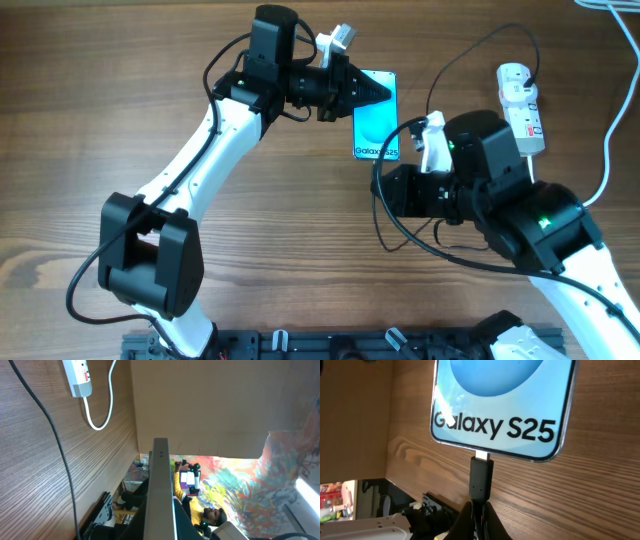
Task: Plug charger to phone and switch on socket
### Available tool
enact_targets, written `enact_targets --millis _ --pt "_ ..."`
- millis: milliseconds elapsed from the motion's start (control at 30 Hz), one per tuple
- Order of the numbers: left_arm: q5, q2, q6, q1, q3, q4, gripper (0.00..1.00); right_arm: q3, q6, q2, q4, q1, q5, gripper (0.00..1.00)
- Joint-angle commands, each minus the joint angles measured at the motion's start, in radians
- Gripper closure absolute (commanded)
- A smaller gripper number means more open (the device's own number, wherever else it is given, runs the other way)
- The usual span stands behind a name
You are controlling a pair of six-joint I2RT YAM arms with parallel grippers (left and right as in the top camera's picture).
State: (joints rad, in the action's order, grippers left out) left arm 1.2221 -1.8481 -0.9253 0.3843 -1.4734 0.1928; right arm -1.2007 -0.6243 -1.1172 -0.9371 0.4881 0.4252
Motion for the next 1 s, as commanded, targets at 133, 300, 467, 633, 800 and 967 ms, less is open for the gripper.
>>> enact_targets --millis 133,300,467,633,800,967 --pt "0.114 0.036 0.055 0.013 -0.010 0.007 0.96 -0.030 0.023 0.014 0.046 -0.010 -0.091 0.96" --pt "0.120 0.036 0.054 0.029 -0.010 0.012 0.96 -0.030 0.042 0.011 0.057 -0.010 -0.119 0.96" --pt "0.121 0.036 0.047 0.033 -0.010 0.013 0.96 -0.030 0.049 0.008 0.090 -0.010 -0.123 0.96" --pt "0.120 0.036 0.046 0.030 -0.010 0.012 0.96 -0.030 0.075 0.008 0.108 -0.010 -0.122 0.47" --pt "0.105 0.036 0.047 0.030 -0.010 0.012 0.96 -0.031 0.100 0.009 0.107 -0.012 -0.122 0.30" --pt "0.082 0.036 0.028 0.030 -0.010 0.011 0.96 -0.032 0.098 0.008 0.018 -0.011 -0.111 0.40"
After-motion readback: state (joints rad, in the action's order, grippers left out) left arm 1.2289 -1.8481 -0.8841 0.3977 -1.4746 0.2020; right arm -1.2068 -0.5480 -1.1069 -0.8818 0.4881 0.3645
